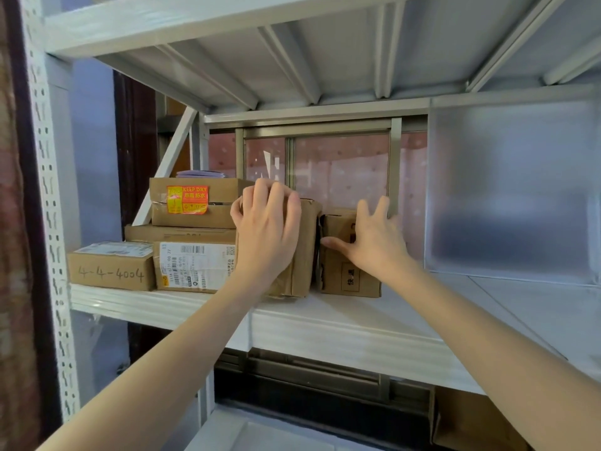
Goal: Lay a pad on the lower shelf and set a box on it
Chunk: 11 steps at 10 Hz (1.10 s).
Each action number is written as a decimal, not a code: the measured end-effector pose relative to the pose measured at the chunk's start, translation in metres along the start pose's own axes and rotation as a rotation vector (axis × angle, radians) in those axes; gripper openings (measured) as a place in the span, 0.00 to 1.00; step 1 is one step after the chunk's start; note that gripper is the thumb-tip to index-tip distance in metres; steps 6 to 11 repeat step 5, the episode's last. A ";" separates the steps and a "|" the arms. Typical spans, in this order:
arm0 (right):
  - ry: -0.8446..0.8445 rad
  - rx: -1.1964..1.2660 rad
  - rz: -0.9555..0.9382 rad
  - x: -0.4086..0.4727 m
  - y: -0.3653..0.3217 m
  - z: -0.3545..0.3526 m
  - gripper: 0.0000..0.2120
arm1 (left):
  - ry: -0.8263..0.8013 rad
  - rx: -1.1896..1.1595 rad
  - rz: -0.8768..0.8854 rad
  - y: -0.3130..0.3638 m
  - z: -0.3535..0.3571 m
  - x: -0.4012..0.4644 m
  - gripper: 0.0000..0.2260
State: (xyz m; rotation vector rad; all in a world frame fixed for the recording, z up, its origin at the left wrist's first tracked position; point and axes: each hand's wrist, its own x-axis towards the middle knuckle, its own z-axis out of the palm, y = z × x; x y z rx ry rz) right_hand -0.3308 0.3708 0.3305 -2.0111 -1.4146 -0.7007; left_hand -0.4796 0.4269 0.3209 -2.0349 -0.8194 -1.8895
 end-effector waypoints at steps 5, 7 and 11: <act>-0.142 -0.017 -0.092 0.003 0.001 -0.017 0.30 | -0.334 -0.077 0.028 -0.024 -0.034 0.021 0.24; -0.142 -0.017 -0.092 0.003 0.001 -0.017 0.30 | -0.334 -0.077 0.028 -0.024 -0.034 0.021 0.24; -0.142 -0.017 -0.092 0.003 0.001 -0.017 0.30 | -0.334 -0.077 0.028 -0.024 -0.034 0.021 0.24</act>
